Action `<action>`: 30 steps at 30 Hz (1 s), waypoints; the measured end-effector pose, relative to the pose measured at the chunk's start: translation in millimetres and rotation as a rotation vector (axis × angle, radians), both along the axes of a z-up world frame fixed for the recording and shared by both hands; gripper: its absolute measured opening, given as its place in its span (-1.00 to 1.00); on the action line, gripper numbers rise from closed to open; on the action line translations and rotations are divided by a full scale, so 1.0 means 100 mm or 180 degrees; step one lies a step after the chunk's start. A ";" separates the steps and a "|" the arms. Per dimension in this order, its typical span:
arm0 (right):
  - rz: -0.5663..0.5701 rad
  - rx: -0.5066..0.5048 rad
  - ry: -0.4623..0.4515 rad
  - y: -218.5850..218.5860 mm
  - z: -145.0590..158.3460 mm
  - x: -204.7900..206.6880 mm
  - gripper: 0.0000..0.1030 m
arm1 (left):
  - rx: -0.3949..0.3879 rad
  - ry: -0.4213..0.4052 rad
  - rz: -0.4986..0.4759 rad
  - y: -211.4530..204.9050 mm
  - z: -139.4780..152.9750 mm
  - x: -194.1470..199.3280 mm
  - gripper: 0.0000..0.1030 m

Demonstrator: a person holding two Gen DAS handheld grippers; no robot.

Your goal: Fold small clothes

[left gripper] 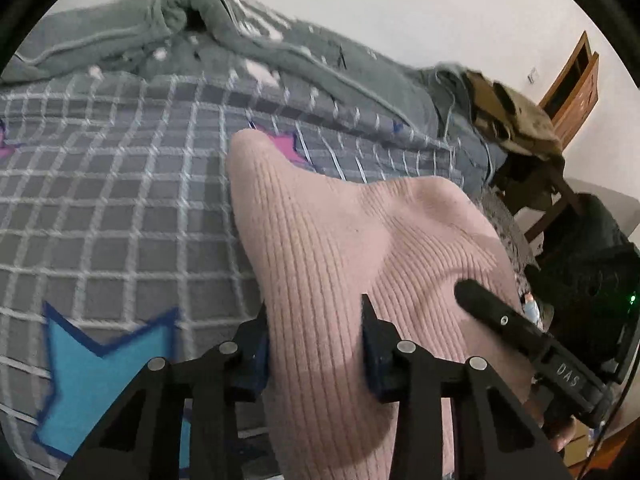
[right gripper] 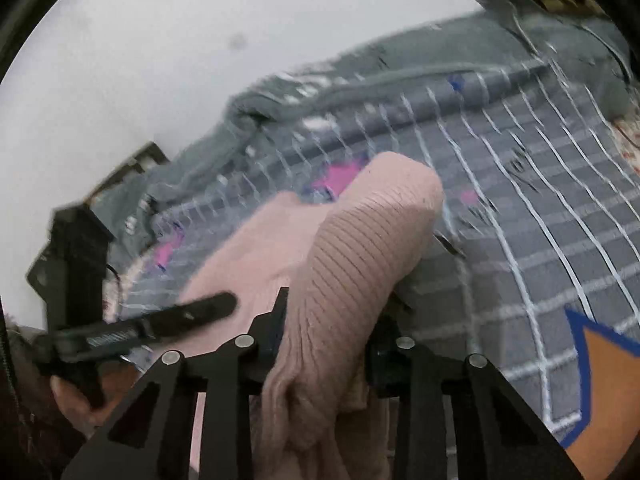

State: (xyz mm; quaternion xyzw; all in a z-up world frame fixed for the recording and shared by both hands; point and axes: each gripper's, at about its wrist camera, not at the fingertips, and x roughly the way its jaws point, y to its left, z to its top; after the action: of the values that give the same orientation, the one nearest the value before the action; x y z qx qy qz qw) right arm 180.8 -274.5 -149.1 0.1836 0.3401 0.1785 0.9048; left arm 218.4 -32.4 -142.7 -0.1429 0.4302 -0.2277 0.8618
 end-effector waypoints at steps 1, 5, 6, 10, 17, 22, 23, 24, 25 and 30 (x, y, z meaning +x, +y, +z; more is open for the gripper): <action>0.0018 -0.0003 -0.0043 0.05 0.04 0.03 -0.45 | -0.0005 -0.0043 0.0053 0.08 0.05 0.01 -0.30; 0.0181 0.0071 -0.0167 0.39 0.14 0.25 -0.46 | 0.0110 -0.0158 0.0228 0.46 0.21 0.12 -0.30; 0.0231 0.0100 -0.0185 0.51 0.15 0.33 -0.46 | 0.0143 -0.0165 0.0263 0.55 0.22 0.16 -0.29; 0.0374 0.0100 -0.0133 0.85 0.05 0.54 -0.47 | 0.0288 -0.0109 0.0390 0.84 0.10 0.31 -0.28; 0.0387 -0.0402 0.0394 1.18 -0.53 0.86 -0.38 | 0.0295 0.0076 0.0431 0.99 -0.35 0.41 -0.01; 0.0230 -0.0487 0.0364 1.04 -0.43 0.81 -0.12 | 0.0423 -0.0032 0.0362 0.97 -0.25 0.31 0.06; 0.0210 -0.0532 0.0346 1.02 -0.40 0.78 -0.09 | 0.0457 -0.0049 0.0363 0.98 -0.24 0.28 0.06; 0.0189 -0.0577 0.0312 1.00 -0.35 0.72 -0.06 | 0.0482 -0.0076 0.0361 0.98 -0.22 0.24 0.06; 0.0177 -0.0585 0.0290 0.99 -0.33 0.67 -0.06 | 0.0492 -0.0099 0.0363 0.99 -0.20 0.20 0.07; 0.0197 -0.0599 0.0080 0.98 -0.12 0.31 -0.06 | 0.0606 -0.0183 0.0370 0.99 -0.10 -0.05 0.13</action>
State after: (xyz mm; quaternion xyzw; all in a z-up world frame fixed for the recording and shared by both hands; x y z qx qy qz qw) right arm 212.3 -176.1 -161.3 0.0895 0.3723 0.1713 0.9078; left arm 213.0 66.8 -153.0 -0.0785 0.4160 -0.1394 0.8952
